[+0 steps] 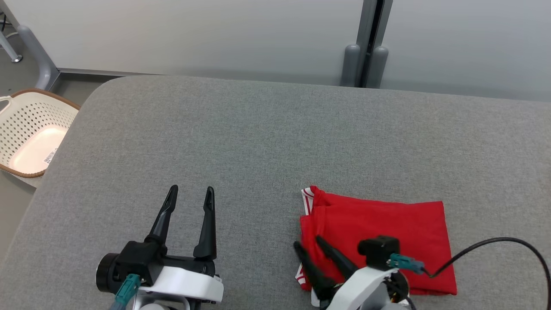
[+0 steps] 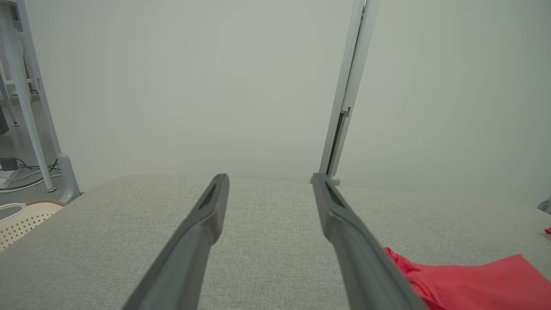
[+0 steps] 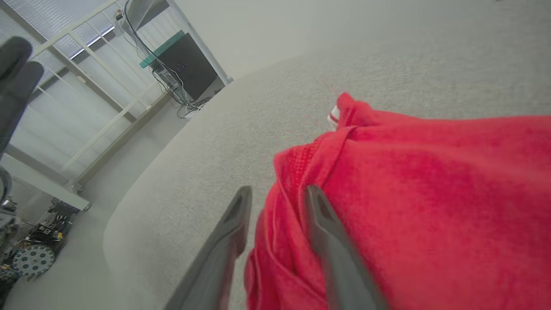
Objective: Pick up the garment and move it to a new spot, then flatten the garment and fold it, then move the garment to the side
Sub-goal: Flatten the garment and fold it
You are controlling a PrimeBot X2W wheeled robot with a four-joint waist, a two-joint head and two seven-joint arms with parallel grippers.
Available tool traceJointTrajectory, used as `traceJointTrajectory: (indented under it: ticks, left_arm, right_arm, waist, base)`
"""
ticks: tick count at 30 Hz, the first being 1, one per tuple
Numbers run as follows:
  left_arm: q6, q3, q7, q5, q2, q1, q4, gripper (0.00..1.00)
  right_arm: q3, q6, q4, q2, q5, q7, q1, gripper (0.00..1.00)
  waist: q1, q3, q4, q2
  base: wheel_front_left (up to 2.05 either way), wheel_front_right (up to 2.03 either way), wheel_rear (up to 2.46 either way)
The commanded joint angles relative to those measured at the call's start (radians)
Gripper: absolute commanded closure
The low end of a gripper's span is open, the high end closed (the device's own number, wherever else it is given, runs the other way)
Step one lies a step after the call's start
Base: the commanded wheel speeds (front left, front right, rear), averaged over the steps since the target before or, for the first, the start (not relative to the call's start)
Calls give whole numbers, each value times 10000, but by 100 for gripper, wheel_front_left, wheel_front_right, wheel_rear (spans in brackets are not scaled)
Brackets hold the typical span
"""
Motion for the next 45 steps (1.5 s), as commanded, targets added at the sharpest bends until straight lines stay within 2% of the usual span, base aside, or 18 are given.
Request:
traceJointTrajectory:
  ticks: [1,3,6,10,14,17,20,24,28,32,34,41,45]
  left_arm:
    - [7,28,-13,-43,34,-167,22,0]
    - [25,54,-13,-51,34,-145,39,0]
    - [-23,75,-13,-6,34,-207,67,0]
    - [14,156,-13,14,34,-245,-13,0]
    - [48,269,-13,34,35,-265,-247,0]
    - [120,359,-13,-80,32,-282,-465,0]
    - [108,402,-13,-7,32,-324,-527,0]
    - [111,482,-13,121,35,-359,-439,0]
    - [153,598,-13,158,35,-304,-403,0]
    - [246,714,-13,229,34,-86,-379,0]
    - [228,697,-13,619,29,9,-381,0]
    - [513,707,-13,636,37,356,-133,0]
    - [431,650,-13,699,35,461,122,0]
  right_arm:
    - [284,-2,-81,3,274,49,-62,0]
    - [1098,-2,-231,-11,926,66,-166,0]
    - [1742,-2,-367,-12,1393,126,-319,0]
    - [1821,-2,-78,-18,1257,-175,-744,0]
    - [958,-2,500,-132,184,-907,-1254,0]
    - [107,-2,563,-731,-1061,-1316,-1617,0]
    - [-827,-2,249,-1201,-2621,-1480,-1547,0]
    - [-2514,-6,-712,-1580,-3777,-1510,-889,0]
    - [-3854,-2,-1700,-1460,-4414,-1516,70,0]
    - [-4660,-3,-2391,-1252,-4776,-1517,825,0]
    - [-4845,-3,-2643,-1109,-4950,-1519,1087,0]
    - [-5261,-3,-2983,-749,-5081,-1519,1566,0]
    - [-5334,-3,-3033,-652,-5116,-1519,1721,0]
  waist:
    - [0,1,-2,-1]
    - [0,-15,-42,-1]
    - [0,-56,-137,-1]
    - [0,-96,-323,-1]
    - [0,-107,-589,-1]
    - [0,-116,-801,-1]
    - [0,-110,-1030,-1]
    - [0,-115,-1285,-1]
    - [0,-115,-1489,-1]
    - [0,-131,-1691,-1]
    - [0,-129,-1797,-1]
    - [0,-171,-1911,-1]
    - [0,-255,-1922,-1]
  base:
    - [0,0,0]
    - [0,0,0]
    - [0,0,0]
    - [0,0,0]
    - [0,0,0]
    - [0,0,0]
    - [0,0,0]
    - [0,0,0]
    - [0,0,0]
    - [0,0,0]
    - [0,0,0]
    - [0,0,0]
    - [0,0,0]
